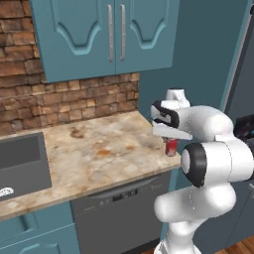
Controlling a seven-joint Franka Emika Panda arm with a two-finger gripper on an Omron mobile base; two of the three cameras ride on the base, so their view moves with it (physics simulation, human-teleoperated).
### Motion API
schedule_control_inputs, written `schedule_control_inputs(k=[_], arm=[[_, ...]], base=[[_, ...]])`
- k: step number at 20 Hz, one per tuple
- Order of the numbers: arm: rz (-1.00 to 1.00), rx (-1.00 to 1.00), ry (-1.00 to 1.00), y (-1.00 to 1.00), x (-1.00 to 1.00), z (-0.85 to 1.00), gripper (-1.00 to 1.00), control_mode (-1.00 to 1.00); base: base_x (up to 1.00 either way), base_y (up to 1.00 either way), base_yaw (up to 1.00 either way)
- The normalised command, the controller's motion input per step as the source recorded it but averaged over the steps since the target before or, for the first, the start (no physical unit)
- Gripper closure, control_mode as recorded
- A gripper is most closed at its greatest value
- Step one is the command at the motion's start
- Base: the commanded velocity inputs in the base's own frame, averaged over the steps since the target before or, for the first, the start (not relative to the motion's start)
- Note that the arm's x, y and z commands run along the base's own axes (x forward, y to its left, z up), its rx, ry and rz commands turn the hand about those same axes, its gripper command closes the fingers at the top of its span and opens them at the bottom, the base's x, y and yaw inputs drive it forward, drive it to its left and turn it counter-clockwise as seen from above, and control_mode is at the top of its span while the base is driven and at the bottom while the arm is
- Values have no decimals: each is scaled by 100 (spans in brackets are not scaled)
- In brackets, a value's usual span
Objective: Four empty soda cans are scattered around the kitchen. Gather all the cans and cluster them next to the stove for recycling.
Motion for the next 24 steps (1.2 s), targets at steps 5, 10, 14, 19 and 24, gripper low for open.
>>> schedule_control_inputs(k=[5, 10, 14, 19, 24], arm=[[10, 1, -6, 28, -99, 10, 100, -100], [8, 4, -2, 32, -80, 8, 100, -100], [7, 6, 0, 17, -85, 20, 100, -100], [5, 2, 0, 3, -58, 4, 100, -100], [0, 0, 0, 0, -7, 0, 100, -100]], base=[[0, 0, 0], [0, 0, 0], [0, 0, 0], [0, 0, 0], [0, 0, 0]])
